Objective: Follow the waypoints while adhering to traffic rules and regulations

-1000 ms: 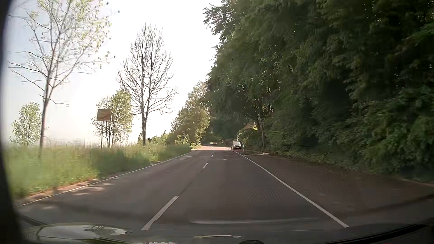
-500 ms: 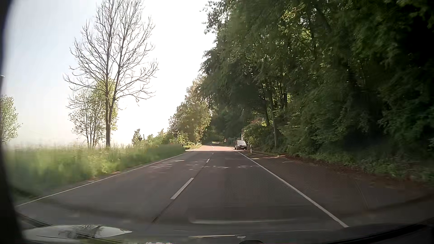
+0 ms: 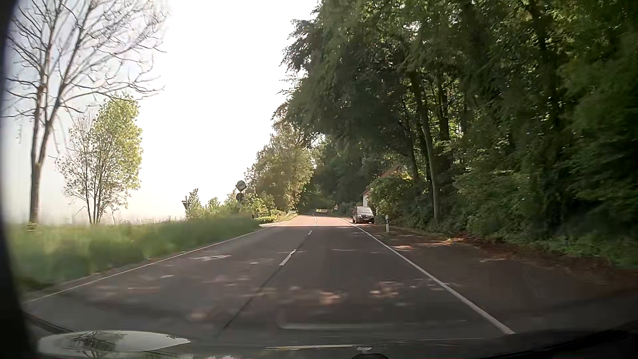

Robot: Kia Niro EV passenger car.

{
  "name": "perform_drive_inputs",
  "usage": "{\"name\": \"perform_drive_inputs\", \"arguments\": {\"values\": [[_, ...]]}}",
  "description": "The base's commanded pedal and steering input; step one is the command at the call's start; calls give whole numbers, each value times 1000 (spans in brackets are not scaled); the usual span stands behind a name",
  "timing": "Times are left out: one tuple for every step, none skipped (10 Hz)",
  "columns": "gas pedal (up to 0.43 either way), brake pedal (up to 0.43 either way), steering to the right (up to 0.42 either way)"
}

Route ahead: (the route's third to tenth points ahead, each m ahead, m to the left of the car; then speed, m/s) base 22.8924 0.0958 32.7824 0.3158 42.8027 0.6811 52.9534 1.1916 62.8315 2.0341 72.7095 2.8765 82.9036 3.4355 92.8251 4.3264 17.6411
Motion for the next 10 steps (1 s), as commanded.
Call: {"name": "perform_drive_inputs", "arguments": {"values": [[319,0,-8],[319,0,-8],[311,0,-8],[287,0,-7],[287,0,-7],[287,0,-8],[287,0,-8],[287,0,-7],[287,0,-7],[287,0,-7]]}}
